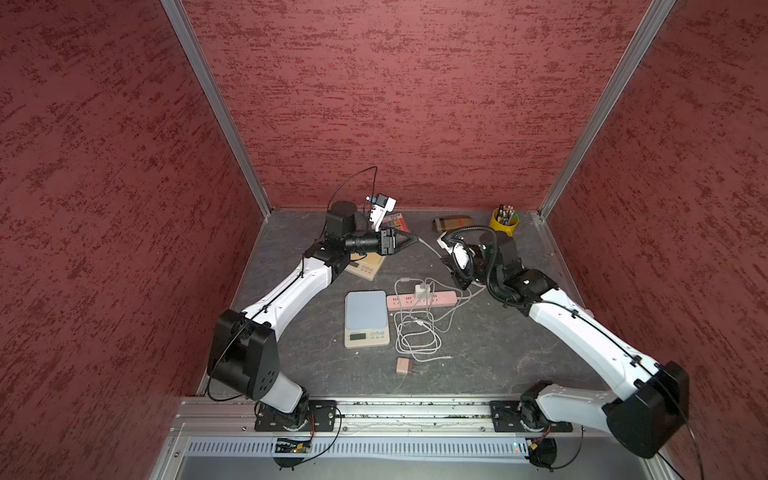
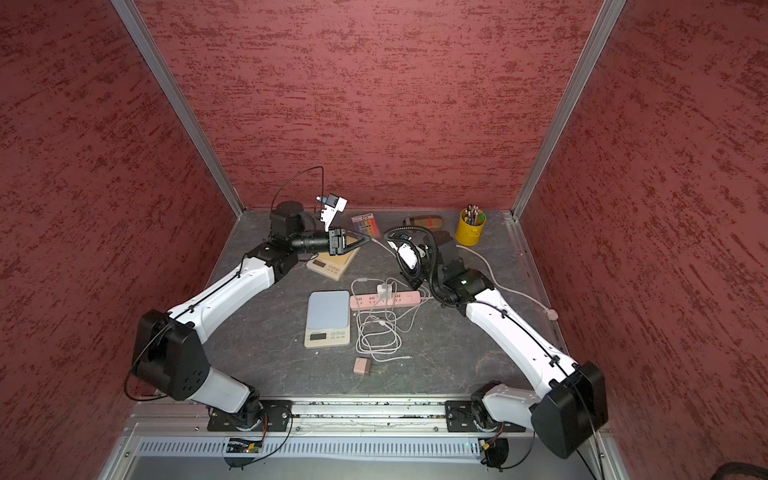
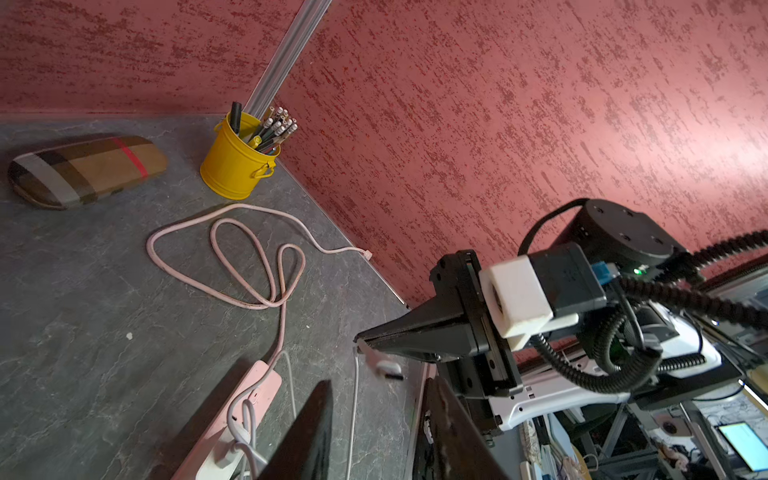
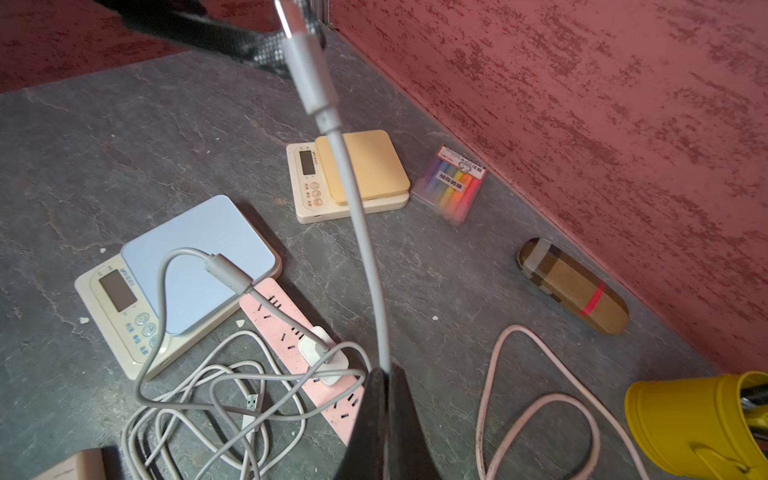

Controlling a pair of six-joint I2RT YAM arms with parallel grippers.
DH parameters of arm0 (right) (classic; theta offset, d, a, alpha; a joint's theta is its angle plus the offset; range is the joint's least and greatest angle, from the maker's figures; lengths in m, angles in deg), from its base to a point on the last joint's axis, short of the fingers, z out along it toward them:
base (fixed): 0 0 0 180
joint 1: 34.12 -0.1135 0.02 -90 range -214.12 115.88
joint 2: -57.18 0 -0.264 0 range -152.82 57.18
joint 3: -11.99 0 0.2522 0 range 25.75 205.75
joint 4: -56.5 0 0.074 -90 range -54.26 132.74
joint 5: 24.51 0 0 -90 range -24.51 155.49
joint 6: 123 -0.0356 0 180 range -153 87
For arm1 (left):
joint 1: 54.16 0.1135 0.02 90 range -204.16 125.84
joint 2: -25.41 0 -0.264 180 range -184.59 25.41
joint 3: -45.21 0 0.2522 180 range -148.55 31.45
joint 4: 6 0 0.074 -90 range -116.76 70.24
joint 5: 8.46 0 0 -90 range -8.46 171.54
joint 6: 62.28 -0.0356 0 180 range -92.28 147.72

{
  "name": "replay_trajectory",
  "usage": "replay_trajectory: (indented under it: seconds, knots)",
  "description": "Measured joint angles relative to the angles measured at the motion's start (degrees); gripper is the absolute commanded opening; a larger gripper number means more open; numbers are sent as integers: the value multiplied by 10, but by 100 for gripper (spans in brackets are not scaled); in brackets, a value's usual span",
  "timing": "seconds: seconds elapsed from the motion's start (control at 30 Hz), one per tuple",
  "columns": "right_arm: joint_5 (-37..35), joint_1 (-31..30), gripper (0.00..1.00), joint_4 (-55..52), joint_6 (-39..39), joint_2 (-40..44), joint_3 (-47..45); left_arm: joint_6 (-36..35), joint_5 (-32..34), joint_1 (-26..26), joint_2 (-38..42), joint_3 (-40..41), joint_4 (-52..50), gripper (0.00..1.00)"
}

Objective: Charge the electronic scale
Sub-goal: Pick up the charging cable from the center of the board.

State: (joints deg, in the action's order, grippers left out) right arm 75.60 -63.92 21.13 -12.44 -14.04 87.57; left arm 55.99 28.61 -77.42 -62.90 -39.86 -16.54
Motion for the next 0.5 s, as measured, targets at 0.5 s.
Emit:
replay_trajectory:
  seconds: [0.5]
  knots:
    - [-106, -52, 0, -5, 16, -21, 0, 66, 53, -21, -41, -15, -40, 0]
